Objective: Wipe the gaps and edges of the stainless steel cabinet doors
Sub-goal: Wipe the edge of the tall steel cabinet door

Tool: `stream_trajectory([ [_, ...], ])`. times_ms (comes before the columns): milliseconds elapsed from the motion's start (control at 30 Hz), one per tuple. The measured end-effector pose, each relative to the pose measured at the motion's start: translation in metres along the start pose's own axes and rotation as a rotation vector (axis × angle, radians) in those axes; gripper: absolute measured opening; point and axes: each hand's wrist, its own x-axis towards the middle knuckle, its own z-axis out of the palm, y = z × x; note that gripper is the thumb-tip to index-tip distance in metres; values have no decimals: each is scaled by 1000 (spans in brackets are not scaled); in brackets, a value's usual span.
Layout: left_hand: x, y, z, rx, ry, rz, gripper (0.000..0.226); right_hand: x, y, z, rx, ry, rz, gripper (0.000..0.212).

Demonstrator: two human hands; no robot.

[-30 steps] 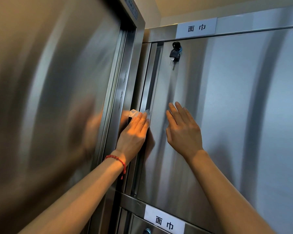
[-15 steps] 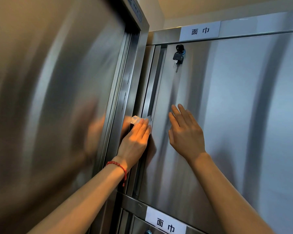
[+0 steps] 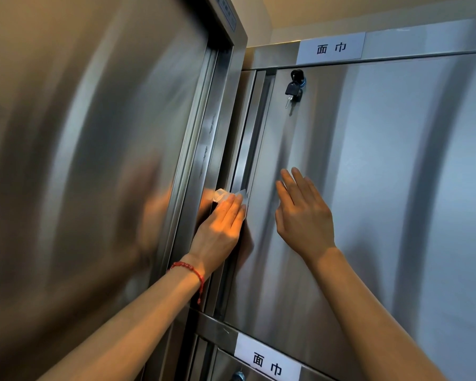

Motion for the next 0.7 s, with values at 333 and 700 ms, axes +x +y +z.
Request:
stream_trajectory([
  [333, -4, 2, 3, -10, 18, -15, 61, 0, 0, 1, -1, 3, -1, 41],
  [700, -14, 9, 1, -11, -15, -16, 64, 0, 0, 1, 1, 19, -3, 40],
])
